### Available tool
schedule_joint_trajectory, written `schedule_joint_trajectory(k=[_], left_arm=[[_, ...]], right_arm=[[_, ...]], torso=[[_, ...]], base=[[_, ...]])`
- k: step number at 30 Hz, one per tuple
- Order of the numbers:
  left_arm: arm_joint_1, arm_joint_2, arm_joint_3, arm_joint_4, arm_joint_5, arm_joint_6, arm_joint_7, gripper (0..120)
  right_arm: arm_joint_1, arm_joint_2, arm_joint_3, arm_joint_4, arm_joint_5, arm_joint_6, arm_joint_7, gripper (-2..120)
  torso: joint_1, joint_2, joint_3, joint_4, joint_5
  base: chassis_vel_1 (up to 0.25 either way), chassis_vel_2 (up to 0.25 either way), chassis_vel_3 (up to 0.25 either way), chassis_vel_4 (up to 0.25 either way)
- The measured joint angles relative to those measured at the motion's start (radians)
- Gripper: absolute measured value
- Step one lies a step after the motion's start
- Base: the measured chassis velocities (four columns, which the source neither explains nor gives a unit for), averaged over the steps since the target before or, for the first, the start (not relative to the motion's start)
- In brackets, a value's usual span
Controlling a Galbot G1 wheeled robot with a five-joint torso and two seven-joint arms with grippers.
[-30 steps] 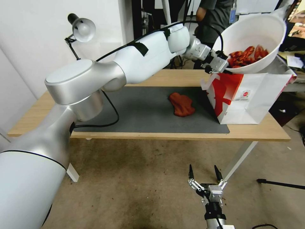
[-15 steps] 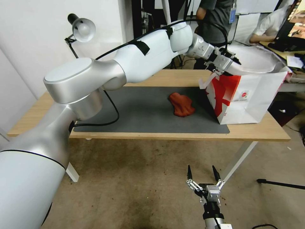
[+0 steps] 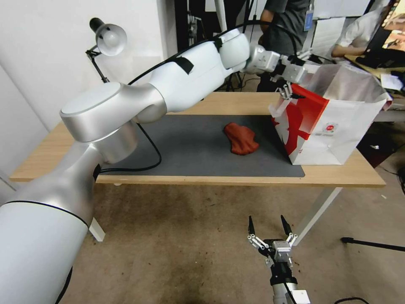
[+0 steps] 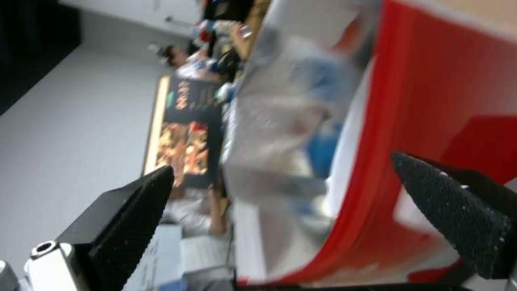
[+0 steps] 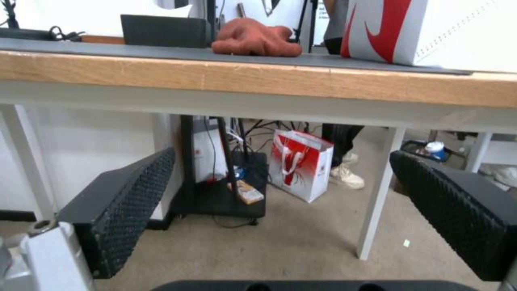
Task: Sweep shrimp from table into container with towel, then put container into takeout bag.
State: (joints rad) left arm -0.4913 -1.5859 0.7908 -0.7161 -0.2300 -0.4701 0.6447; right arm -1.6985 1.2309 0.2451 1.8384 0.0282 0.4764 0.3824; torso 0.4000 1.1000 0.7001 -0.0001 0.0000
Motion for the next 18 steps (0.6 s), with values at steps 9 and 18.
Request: schedule_joint_trajectory(k=[9,18], left_arm=[[0.093,0.149,0.009,-0.105,-0.092,0.182,-0.344,100],[0.339,0.448,0.011,-0.573,-0.368,0.560,-0.880,100]], right_arm=[[0.054,-0.029,-0.026,-0.031,0.025,-0.019,0.002,100],[0.049,-0.053,-0.030,-0.015,0.042,-0.019,0.003,100]], torso=[[0.000,0.000,0.000,0.0004,-0.0001],[0.000,0.000,0.000,0.0005,-0.0011]], base=[[0.000,0.000,0.000,0.000],[0.000,0.000,0.000,0.000]])
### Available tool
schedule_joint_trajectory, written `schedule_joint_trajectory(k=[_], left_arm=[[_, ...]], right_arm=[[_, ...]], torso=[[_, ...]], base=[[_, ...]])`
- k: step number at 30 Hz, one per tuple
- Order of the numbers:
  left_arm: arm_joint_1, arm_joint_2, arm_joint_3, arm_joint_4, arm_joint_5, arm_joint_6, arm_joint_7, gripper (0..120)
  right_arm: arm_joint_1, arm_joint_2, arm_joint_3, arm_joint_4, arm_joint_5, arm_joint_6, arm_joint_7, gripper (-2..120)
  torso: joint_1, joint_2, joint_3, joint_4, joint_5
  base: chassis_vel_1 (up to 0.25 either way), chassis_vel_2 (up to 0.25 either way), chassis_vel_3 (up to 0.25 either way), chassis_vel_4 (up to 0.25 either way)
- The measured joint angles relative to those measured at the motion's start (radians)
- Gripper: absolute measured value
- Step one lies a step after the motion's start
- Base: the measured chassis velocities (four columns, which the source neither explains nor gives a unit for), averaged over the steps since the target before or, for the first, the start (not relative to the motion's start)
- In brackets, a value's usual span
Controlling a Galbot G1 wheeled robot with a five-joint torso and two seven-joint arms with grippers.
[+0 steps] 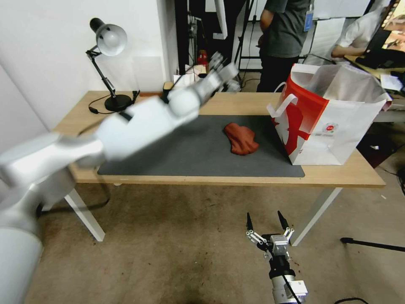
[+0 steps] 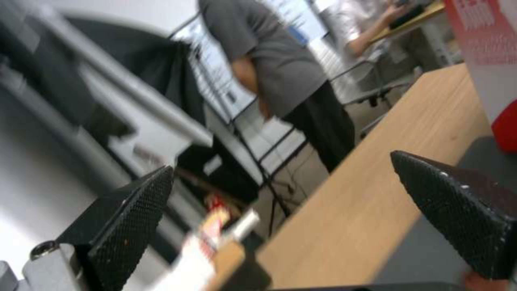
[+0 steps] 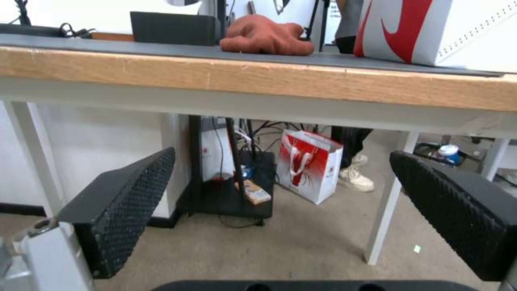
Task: Sweep shrimp from table into container with towel, then put container into takeout bag.
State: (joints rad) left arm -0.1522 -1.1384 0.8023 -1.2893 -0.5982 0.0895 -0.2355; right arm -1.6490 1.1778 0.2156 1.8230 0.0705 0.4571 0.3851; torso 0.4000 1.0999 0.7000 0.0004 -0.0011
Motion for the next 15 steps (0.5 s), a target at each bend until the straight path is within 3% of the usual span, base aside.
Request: schedule_joint_trajectory(k=[1,3,4,7,8,11,12,14,15], left_arm=[[0.000,0.000,0.000,0.000,0.000,0.000,0.000,100],[0.137,0.068,-0.101,-0.135,-0.033,0.074,-0.091,100],[0.137,0.068,-0.101,-0.135,-0.033,0.074,-0.091,100],[0.334,0.122,-0.253,-0.251,-0.037,0.166,-0.220,100],[0.334,0.122,-0.253,-0.251,-0.037,0.166,-0.220,100],[0.472,0.148,-0.367,-0.324,0.014,0.208,-0.258,100],[0.472,0.148,-0.367,-0.324,0.014,0.208,-0.258,100],[0.568,0.167,-0.460,-0.377,0.054,0.209,-0.258,100],[0.568,0.167,-0.460,-0.377,0.054,0.209,-0.258,100]], right_arm=[[0.000,0.000,0.000,0.000,0.000,0.000,0.000,100],[0.006,-0.011,-0.003,0.001,0.011,-0.001,0.000,100],[0.006,-0.011,-0.003,0.001,0.011,-0.001,0.000,100],[0.026,-0.021,-0.007,-0.014,0.029,-0.002,0.000,100],[0.026,-0.021,-0.007,-0.014,0.029,-0.002,0.000,100],[0.036,-0.024,-0.011,-0.016,0.035,-0.003,0.000,100],[0.036,-0.024,-0.011,-0.016,0.035,-0.003,0.000,100],[0.037,-0.024,-0.013,-0.017,0.036,-0.003,0.000,100],[0.037,-0.024,-0.013,-0.017,0.036,-0.003,0.000,100]], torso=[[0.000,0.000,0.000,0.0000,0.0000],[0.000,0.000,0.000,-0.0004,0.0007],[0.000,0.000,0.000,-0.0004,0.0007],[0.000,0.000,0.000,-0.0004,0.0003],[0.000,0.000,0.000,-0.0004,0.0003],[0.000,0.000,0.000,-0.0005,0.0009],[0.000,0.000,0.000,-0.0005,0.0009],[0.000,0.000,0.000,-0.0011,0.0013],[0.000,0.000,0.000,-0.0011,0.0013]], base=[[0.000,0.000,0.000,0.000],[0.000,0.000,0.000,0.000],[0.000,0.000,0.000,0.000],[0.000,0.000,0.000,0.000],[0.000,0.000,0.000,0.000],[0.000,0.000,0.000,0.000],[0.000,0.000,0.000,0.000],[0.000,0.000,0.000,0.000],[0.000,0.000,0.000,0.000]])
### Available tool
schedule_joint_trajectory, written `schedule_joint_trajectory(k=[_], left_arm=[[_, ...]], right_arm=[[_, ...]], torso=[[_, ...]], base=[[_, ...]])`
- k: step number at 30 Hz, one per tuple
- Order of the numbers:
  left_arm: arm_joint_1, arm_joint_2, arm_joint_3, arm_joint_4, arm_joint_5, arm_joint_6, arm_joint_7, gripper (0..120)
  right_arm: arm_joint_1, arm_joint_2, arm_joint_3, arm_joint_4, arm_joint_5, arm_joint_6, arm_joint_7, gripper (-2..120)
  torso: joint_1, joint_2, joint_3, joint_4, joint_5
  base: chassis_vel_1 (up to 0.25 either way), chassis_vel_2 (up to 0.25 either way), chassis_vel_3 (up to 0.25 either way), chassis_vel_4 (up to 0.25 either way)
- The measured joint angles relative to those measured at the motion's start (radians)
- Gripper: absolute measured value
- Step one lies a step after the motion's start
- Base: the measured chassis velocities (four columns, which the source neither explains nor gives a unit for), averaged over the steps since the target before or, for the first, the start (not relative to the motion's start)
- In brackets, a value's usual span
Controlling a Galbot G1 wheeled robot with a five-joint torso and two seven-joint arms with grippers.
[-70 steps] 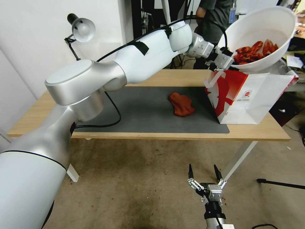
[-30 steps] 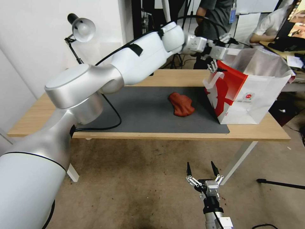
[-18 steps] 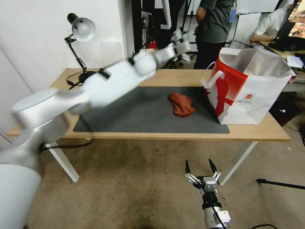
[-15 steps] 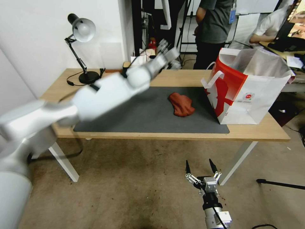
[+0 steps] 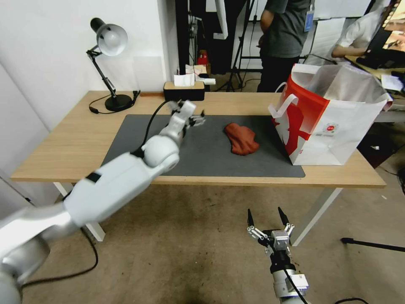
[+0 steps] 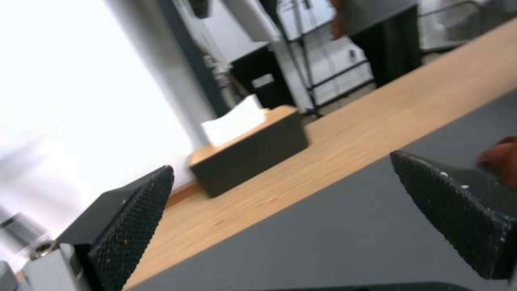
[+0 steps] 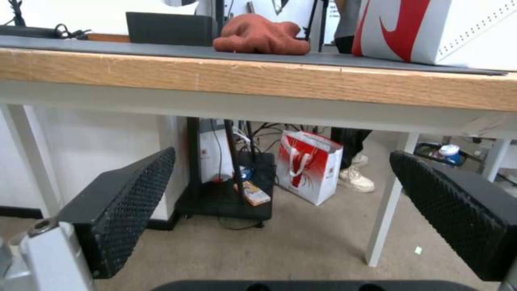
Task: Sweep shrimp from table into container with towel, then put container into takeout bag.
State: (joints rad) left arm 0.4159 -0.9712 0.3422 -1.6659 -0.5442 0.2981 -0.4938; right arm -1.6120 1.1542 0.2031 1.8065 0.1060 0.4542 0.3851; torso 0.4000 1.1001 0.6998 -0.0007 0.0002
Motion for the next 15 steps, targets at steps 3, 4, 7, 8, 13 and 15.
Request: schedule_joint_trajectory(k=[3,4,7,8,13,15], left_arm=[[0.215,0.057,-0.166,-0.097,0.102,-0.046,0.052,100],[0.215,0.057,-0.166,-0.097,0.102,-0.046,0.052,100],[0.434,0.094,-0.370,-0.202,0.206,-0.112,0.153,100],[0.434,0.094,-0.370,-0.202,0.206,-0.112,0.153,100],[0.716,0.080,-0.574,-0.309,0.270,-0.177,0.202,100],[0.767,0.056,-0.614,-0.323,0.282,-0.190,0.209,100]], right_arm=[[-0.001,0.003,-0.002,0.000,0.000,0.003,0.003,100],[-0.001,0.003,-0.002,0.000,0.000,0.003,0.003,100],[-0.005,0.004,-0.002,0.002,-0.005,0.012,0.017,100],[-0.005,0.004,-0.002,0.002,-0.005,0.012,0.017,100],[-0.018,0.009,0.001,0.018,-0.011,0.022,0.022,100],[-0.021,0.009,0.000,0.020,-0.012,0.026,0.025,100]], torso=[[0.000,0.000,0.000,0.0011,-0.0007],[0.000,0.000,0.000,0.0011,-0.0007],[0.000,0.000,0.000,0.0012,-0.0007],[0.000,0.000,0.000,0.0012,-0.0007],[0.000,0.000,0.000,0.0008,-0.0002],[0.000,0.000,0.000,0.0005,0.0004]], base=[[0.000,0.000,0.000,0.000],[0.000,0.000,0.000,0.000],[0.000,0.000,0.000,0.000],[0.000,0.000,0.000,0.000],[0.000,0.000,0.000,0.000],[0.000,0.000,0.000,0.000]])
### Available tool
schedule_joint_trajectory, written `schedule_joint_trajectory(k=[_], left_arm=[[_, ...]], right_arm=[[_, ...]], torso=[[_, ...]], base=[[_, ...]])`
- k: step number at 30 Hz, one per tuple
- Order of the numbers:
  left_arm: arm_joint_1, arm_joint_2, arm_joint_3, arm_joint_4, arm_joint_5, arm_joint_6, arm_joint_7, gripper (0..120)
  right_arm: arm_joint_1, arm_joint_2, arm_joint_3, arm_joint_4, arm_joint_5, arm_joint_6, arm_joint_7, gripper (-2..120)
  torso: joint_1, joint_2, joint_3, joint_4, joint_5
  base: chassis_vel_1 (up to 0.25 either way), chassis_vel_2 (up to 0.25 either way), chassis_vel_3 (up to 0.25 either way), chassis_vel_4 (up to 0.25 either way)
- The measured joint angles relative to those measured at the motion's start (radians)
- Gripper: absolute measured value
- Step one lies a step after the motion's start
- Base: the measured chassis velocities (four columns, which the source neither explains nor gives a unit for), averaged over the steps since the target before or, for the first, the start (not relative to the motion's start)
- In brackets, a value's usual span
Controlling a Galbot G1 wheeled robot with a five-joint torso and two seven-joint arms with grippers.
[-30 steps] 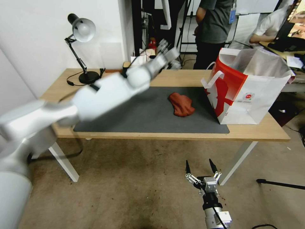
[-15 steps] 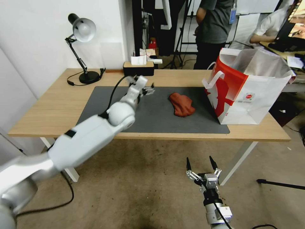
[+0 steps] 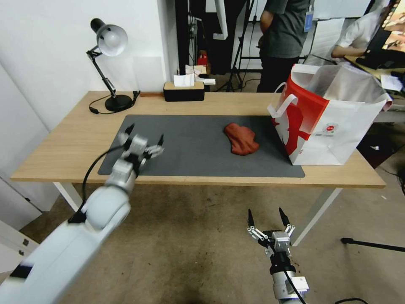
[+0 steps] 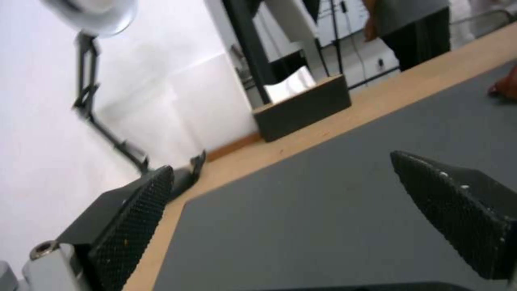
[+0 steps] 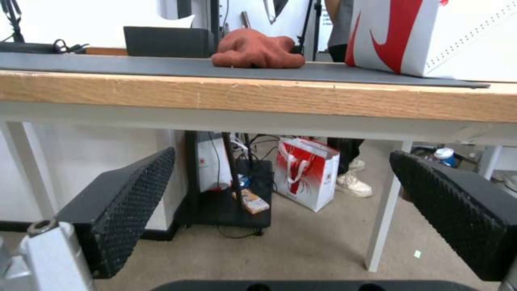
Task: Sweep shrimp from table into container with towel, then put container into takeout bag.
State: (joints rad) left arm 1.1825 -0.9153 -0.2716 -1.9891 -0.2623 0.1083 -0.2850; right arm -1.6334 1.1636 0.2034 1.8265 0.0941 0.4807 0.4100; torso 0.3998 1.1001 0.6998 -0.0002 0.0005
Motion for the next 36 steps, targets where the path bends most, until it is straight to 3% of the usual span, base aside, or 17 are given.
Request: schedule_joint_trajectory(k=[1,2,3,4,5,6,7,8,10,11,13,14,16,22,26,29,36], left_arm=[[0.071,-0.043,-0.046,-0.008,0.027,-0.031,0.017,100],[0.071,-0.043,-0.046,-0.008,0.027,-0.031,0.017,100],[0.125,-0.080,-0.088,-0.009,0.053,-0.064,0.033,100],[0.125,-0.080,-0.088,-0.009,0.053,-0.064,0.033,100],[0.186,-0.117,-0.134,-0.011,0.077,-0.107,0.048,100],[0.282,-0.161,-0.188,-0.011,0.103,-0.153,0.076,100],[0.331,-0.185,-0.215,-0.011,0.116,-0.186,0.089,100],[0.331,-0.185,-0.215,-0.011,0.116,-0.186,0.089,100],[0.422,-0.239,-0.269,-0.014,0.161,-0.271,0.100,100],[0.422,-0.239,-0.269,-0.014,0.161,-0.271,0.100,100],[0.495,-0.299,-0.305,-0.024,0.216,-0.369,0.107,100],[0.495,-0.299,-0.305,-0.024,0.216,-0.369,0.107,100],[0.534,-0.347,-0.315,-0.002,0.230,-0.443,0.113,100],[0.549,-0.395,-0.315,0.047,0.220,-0.519,0.140,100],[0.532,-0.397,-0.308,0.069,0.202,-0.549,0.167,100],[0.498,-0.397,-0.287,0.102,0.170,-0.603,0.192,100],[0.481,-0.393,-0.251,0.115,0.124,-0.610,0.210,100]], right_arm=[[-0.003,0.000,0.000,0.005,-0.001,0.006,0.003,100],[-0.003,0.000,0.000,0.005,-0.001,0.006,0.003,100],[-0.006,0.000,0.000,0.010,-0.001,0.009,0.004,100],[-0.006,0.000,0.000,0.010,-0.001,0.009,0.004,100],[-0.007,0.000,0.000,0.017,-0.001,0.012,0.005,100],[-0.007,0.000,0.004,0.025,0.000,0.020,0.005,100],[-0.004,0.000,0.007,0.029,0.001,0.025,0.004,100],[-0.004,0.000,0.007,0.029,0.001,0.025,0.004,100],[0.008,0.001,0.016,0.048,0.013,0.036,-0.004,100],[0.008,0.001,0.016,0.048,0.013,0.036,-0.004,100],[0.025,0.001,0.026,0.070,0.031,0.037,-0.012,100],[0.025,0.001,0.026,0.070,0.031,0.037,-0.012,100],[0.039,-0.008,0.032,0.092,0.065,0.031,-0.024,100],[0.043,-0.033,0.039,0.117,0.109,-0.009,-0.071,100],[0.037,-0.036,0.039,0.119,0.134,-0.015,-0.089,100],[0.026,-0.031,0.040,0.122,0.165,-0.013,-0.108,100],[0.005,-0.031,0.049,0.133,0.188,-0.012,-0.120,100]], torso=[[0.000,0.000,0.000,-0.0001,-0.0007],[0.000,0.000,0.000,-0.0001,-0.0007],[0.000,0.000,0.000,-0.0003,-0.0012],[0.000,0.000,0.000,-0.0003,-0.0012],[0.000,0.000,0.000,-0.0006,-0.0002],[0.000,0.000,0.000,0.0007,-0.0009],[0.000,0.000,0.000,0.0009,-0.0013],[0.000,0.000,0.000,0.0009,-0.0013],[0.000,0.000,0.000,0.0006,-0.0003],[0.000,0.000,0.000,0.0006,-0.0003],[0.000,0.000,0.000,0.0003,0.0002],[0.000,0.000,0.000,0.0003,0.0002],[0.000,0.000,0.000,0.0003,-0.0004],[0.000,0.000,0.000,0.0003,-0.0005],[0.000,0.000,0.000,0.0001,-0.0005],[0.000,0.000,0.000,0.0000,-0.0006],[0.000,0.000,0.000,0.0003,-0.0005]], base=[[0.000,0.000,0.000,0.000],[0.000,0.000,0.000,0.000],[0.000,0.000,0.000,0.000],[0.000,0.000,0.000,0.000],[0.000,0.000,0.000,0.000],[0.000,0.000,0.000,0.000],[0.000,0.000,0.000,0.000],[0.000,0.000,0.000,0.000],[0.000,0.000,0.000,0.000],[0.000,0.000,0.000,0.000],[0.000,0.000,0.000,0.000],[0.000,0.000,0.000,0.000],[0.000,0.000,0.000,0.000],[0.000,0.000,0.000,0.000],[0.000,0.000,0.000,0.000],[0.000,0.000,0.000,0.000],[0.000,0.000,0.000,0.000]])
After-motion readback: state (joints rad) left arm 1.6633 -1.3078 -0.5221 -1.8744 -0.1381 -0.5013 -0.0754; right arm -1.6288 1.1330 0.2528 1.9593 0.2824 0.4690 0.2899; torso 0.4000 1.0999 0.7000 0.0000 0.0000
